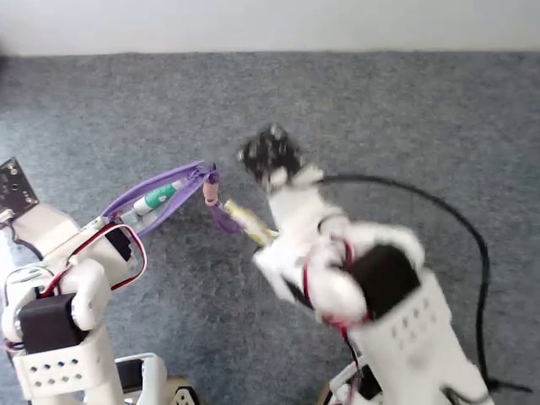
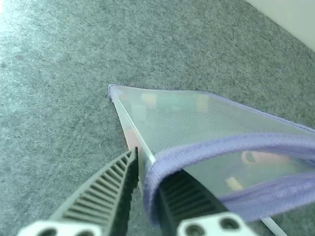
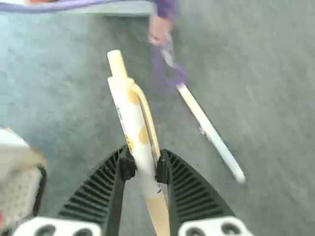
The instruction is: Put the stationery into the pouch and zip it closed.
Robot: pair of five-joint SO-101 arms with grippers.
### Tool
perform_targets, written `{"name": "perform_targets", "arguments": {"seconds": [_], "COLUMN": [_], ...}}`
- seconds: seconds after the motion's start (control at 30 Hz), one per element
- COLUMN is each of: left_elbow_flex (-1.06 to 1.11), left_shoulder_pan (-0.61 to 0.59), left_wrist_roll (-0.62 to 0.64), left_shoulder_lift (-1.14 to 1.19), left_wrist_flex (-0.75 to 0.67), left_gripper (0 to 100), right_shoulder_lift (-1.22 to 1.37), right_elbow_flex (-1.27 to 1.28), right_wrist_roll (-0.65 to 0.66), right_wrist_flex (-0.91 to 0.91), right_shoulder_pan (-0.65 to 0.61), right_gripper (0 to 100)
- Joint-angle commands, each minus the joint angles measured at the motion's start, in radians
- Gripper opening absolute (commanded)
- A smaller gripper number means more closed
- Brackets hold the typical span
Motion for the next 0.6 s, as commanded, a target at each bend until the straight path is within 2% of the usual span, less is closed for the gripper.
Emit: {"name": "perform_targets", "arguments": {"seconds": [0.0,0.13,0.27,0.47,0.57], "left_elbow_flex": [-0.015,-0.015,-0.015,-0.013,-0.013], "left_shoulder_pan": [-0.002,-0.003,-0.003,-0.003,-0.003], "left_wrist_roll": [0.009,0.009,0.009,0.009,0.009], "left_shoulder_lift": [-0.005,-0.005,-0.005,-0.005,-0.002], "left_wrist_flex": [-0.023,-0.023,-0.021,-0.021,-0.021], "left_gripper": [1,1,1,1,1], "right_shoulder_lift": [-0.199,-0.274,-0.255,-0.119,-0.035], "right_elbow_flex": [0.199,0.374,0.442,0.448,0.448], "right_wrist_roll": [-0.048,-0.074,-0.074,-0.068,-0.066], "right_wrist_flex": [-0.375,-0.794,-1.082,-1.397,-1.495], "right_shoulder_pan": [-0.081,-0.145,-0.225,-0.254,-0.252], "right_gripper": [0.8,0.8,0.8,0.8,0.8]}}
